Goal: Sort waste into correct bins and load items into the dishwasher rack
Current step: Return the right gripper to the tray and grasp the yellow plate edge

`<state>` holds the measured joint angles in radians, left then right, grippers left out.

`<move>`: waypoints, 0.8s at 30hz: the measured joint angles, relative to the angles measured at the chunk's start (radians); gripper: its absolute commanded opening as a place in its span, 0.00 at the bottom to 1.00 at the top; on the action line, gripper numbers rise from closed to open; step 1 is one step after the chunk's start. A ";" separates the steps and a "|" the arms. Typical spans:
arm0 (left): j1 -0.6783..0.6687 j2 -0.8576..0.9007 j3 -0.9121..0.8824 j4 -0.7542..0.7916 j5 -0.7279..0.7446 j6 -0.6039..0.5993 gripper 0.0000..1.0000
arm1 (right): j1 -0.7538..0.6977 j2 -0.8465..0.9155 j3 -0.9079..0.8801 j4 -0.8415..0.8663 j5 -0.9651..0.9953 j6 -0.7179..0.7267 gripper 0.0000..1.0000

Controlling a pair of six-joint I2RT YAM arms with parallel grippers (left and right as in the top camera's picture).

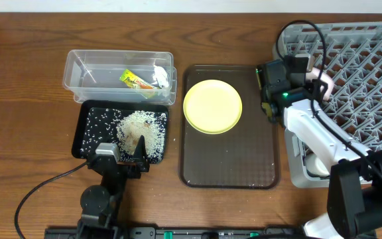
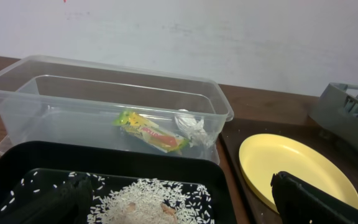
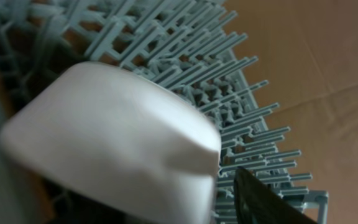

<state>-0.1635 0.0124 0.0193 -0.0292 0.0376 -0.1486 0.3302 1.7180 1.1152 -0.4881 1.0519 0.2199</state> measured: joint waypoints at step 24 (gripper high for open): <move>0.000 0.000 0.000 0.000 0.000 0.000 0.94 | 0.176 -0.161 -0.005 -0.220 -0.974 0.201 0.46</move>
<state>-0.1635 0.0124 0.0193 -0.0292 0.0376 -0.1486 0.5064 1.5566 1.1103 -0.7086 0.0776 0.4206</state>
